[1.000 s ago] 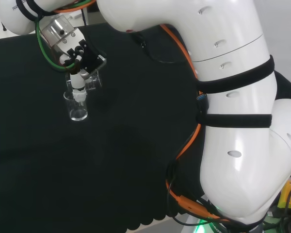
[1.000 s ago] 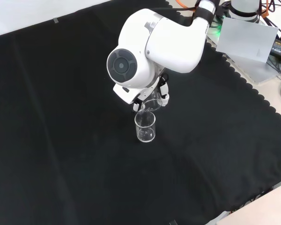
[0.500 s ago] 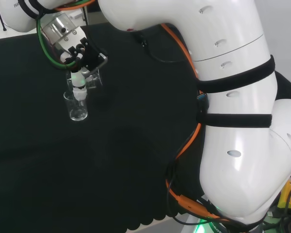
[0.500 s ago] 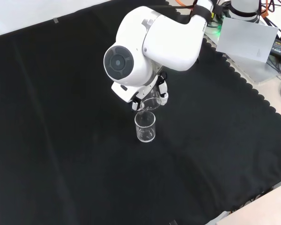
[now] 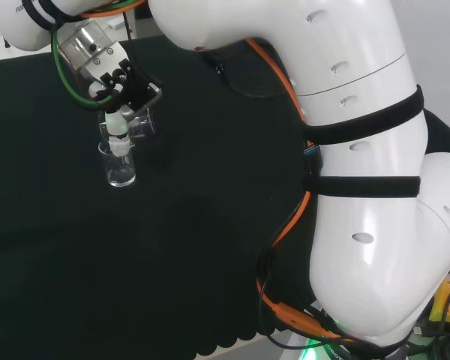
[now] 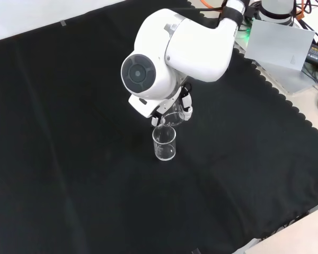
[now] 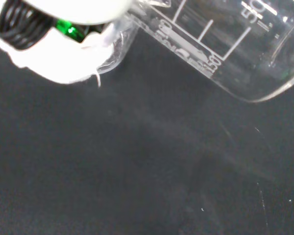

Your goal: Pour the water from the handheld beaker into the one on the table.

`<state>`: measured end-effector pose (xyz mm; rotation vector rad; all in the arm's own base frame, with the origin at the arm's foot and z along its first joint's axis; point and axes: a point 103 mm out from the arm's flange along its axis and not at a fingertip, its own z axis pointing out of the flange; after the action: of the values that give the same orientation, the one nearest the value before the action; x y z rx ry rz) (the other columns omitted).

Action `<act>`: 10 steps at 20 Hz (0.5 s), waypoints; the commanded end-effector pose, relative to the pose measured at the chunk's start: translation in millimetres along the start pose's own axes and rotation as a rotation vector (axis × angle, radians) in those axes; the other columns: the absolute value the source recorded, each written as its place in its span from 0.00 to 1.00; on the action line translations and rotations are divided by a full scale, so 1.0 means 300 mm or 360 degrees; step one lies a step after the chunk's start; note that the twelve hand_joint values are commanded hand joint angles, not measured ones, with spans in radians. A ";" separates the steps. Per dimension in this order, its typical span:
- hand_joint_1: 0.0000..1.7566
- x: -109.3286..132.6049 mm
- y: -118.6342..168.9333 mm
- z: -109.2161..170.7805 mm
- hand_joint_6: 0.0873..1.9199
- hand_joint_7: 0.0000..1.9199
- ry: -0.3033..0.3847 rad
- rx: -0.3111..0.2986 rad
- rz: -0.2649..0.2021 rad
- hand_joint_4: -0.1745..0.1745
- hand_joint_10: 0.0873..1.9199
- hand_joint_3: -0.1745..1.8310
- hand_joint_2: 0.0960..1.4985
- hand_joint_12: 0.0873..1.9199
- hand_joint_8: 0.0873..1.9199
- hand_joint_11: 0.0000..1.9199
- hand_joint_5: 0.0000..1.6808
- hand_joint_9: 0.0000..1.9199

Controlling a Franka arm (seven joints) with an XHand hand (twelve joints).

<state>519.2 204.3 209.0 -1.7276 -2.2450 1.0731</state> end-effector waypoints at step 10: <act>0.65 -0.011 -0.012 0.009 0.44 0.88 0.0036 -0.0030 -0.0030 0.66 0.26 0.48 0.38 0.41 0.13 0.71 0.71 0.78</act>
<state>517.1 205.3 209.3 -1.7183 -2.2536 1.0588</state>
